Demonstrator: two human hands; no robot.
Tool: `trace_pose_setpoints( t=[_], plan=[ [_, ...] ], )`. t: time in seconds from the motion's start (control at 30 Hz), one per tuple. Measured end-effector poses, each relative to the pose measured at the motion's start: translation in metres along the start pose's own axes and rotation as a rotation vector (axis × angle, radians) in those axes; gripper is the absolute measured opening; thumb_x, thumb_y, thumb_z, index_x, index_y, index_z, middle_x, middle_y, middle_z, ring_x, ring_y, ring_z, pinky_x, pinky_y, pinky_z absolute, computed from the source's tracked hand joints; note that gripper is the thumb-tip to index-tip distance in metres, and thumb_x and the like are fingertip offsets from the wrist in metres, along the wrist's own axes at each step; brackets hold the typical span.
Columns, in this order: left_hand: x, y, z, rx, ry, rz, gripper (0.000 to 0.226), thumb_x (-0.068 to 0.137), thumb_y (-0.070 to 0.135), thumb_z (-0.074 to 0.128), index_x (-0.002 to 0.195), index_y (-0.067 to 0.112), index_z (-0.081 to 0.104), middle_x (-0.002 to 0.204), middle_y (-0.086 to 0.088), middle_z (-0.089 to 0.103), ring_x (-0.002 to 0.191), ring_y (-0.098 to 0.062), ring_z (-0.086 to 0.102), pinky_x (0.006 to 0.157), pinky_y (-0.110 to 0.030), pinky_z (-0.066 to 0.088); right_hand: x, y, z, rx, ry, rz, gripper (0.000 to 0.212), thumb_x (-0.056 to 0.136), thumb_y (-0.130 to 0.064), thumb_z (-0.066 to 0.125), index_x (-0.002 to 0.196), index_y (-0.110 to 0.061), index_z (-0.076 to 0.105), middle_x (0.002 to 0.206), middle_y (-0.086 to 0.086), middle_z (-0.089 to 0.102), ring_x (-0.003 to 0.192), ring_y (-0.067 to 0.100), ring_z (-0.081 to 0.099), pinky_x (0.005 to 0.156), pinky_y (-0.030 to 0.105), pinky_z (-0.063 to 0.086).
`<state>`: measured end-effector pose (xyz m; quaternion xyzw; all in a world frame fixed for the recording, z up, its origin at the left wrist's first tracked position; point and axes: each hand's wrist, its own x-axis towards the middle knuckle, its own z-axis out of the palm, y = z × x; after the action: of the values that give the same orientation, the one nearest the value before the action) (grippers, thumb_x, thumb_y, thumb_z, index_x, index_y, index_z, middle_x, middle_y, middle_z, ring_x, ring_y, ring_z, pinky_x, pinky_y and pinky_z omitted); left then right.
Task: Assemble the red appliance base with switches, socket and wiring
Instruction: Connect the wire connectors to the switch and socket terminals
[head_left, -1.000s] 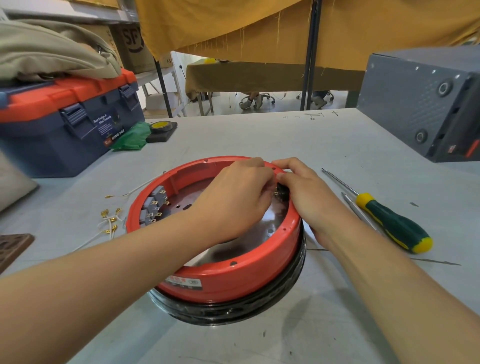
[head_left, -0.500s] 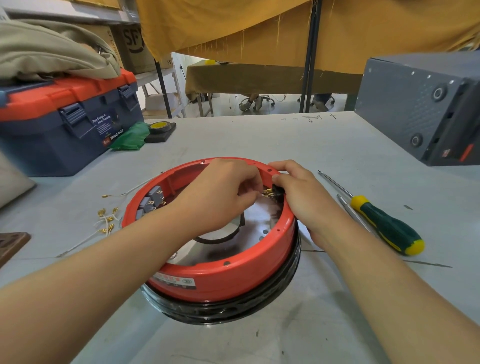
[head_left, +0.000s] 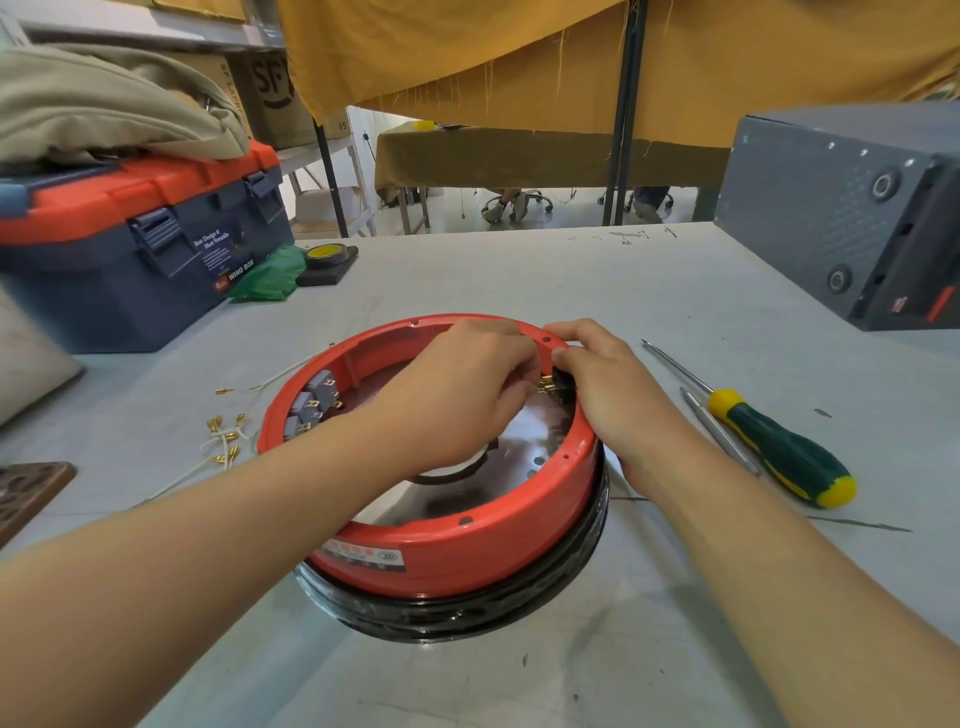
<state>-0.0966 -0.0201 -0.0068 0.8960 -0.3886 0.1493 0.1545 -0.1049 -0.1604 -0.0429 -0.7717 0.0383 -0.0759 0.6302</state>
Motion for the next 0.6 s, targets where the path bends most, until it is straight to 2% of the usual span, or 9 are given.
trace_pose_setpoints(
  t=[0.27,0.33,0.4,0.5,0.6],
  plan=[
    [0.001,-0.003,-0.004,-0.111,-0.004,-0.08,0.009,0.081,0.006,0.062,0.083,0.012,0.068,0.082,-0.001,0.066,0.074,-0.013,0.056,0.071,-0.025,0.043,-0.001,-0.005,-0.005,-0.029,-0.033,0.002,0.018,0.09,-0.02,0.051,0.102,-0.029,0.062,0.1,-0.002,0.069,0.096,0.021,0.064,0.09,0.042,0.05],
    [0.001,-0.004,-0.007,-0.168,-0.012,-0.107,0.009,0.081,0.008,0.064,0.085,0.015,0.068,0.081,0.002,0.067,0.071,-0.007,0.057,0.068,-0.019,0.045,-0.001,-0.006,-0.007,-0.038,-0.037,0.003,0.019,0.09,-0.018,0.052,0.101,-0.028,0.063,0.1,-0.002,0.069,0.089,0.02,0.064,0.074,0.036,0.05],
    [0.0,-0.005,-0.012,-0.198,-0.029,-0.125,0.009,0.081,0.013,0.067,0.09,0.016,0.068,0.079,0.004,0.068,0.071,-0.004,0.058,0.067,-0.017,0.046,-0.002,-0.008,-0.008,-0.05,-0.037,0.006,0.021,0.089,-0.016,0.051,0.102,-0.028,0.063,0.099,-0.003,0.069,0.075,0.015,0.06,0.059,0.027,0.04],
    [-0.006,-0.015,-0.024,-0.202,-0.028,-0.18,0.01,0.082,0.02,0.068,0.091,0.019,0.068,0.083,0.007,0.069,0.074,-0.002,0.06,0.072,-0.019,0.047,-0.002,-0.009,-0.011,-0.066,-0.025,0.015,0.023,0.089,-0.015,0.051,0.104,-0.028,0.062,0.096,-0.005,0.067,0.065,0.012,0.056,0.052,0.023,0.036],
    [-0.021,-0.034,-0.037,-0.253,0.105,-0.304,0.008,0.084,0.019,0.067,0.09,0.023,0.068,0.085,0.011,0.069,0.078,-0.001,0.062,0.075,-0.017,0.049,-0.002,-0.011,-0.015,-0.081,-0.01,0.032,0.025,0.087,-0.015,0.052,0.106,-0.029,0.061,0.095,-0.007,0.065,0.061,0.011,0.055,0.047,0.02,0.036]
  ],
)
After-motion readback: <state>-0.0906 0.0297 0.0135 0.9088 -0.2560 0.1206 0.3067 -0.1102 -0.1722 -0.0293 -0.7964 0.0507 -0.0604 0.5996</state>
